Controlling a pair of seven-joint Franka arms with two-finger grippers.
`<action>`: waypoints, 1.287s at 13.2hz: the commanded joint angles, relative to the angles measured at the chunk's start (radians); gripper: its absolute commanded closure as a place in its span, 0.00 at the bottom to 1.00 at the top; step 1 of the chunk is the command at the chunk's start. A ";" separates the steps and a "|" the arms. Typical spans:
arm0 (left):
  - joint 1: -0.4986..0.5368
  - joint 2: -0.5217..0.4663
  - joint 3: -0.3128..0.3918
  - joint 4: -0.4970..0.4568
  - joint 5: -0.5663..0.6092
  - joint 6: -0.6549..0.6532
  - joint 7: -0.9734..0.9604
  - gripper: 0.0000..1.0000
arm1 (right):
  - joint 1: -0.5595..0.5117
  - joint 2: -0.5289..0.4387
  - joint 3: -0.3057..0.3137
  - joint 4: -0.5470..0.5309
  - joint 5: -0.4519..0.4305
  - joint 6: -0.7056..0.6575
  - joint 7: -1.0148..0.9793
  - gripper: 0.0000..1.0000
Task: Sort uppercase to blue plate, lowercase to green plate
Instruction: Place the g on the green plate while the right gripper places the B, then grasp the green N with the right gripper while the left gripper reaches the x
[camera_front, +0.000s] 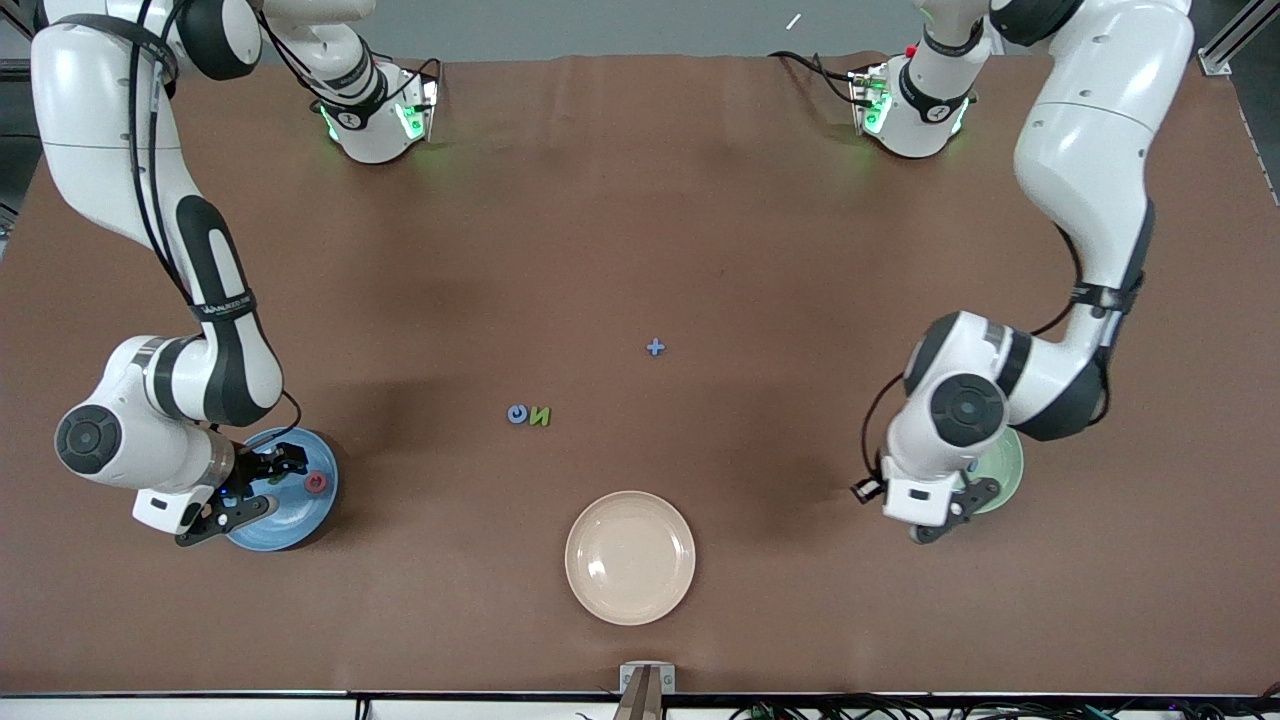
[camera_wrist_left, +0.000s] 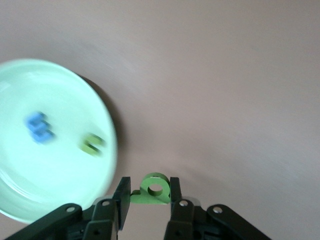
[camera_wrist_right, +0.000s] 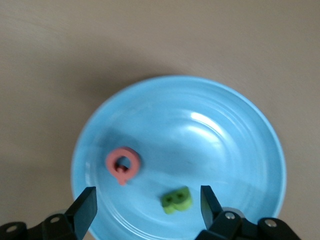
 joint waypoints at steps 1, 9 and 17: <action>0.038 -0.033 -0.010 -0.036 0.015 -0.059 0.058 0.97 | 0.065 -0.021 0.003 -0.011 0.016 -0.002 0.057 0.08; 0.140 -0.082 -0.017 -0.198 0.015 -0.076 0.106 0.01 | 0.347 -0.041 0.005 -0.018 0.104 -0.105 0.658 0.04; 0.121 -0.076 -0.184 -0.206 0.002 -0.073 -0.207 0.00 | 0.508 -0.025 0.005 -0.021 0.107 -0.066 1.301 0.08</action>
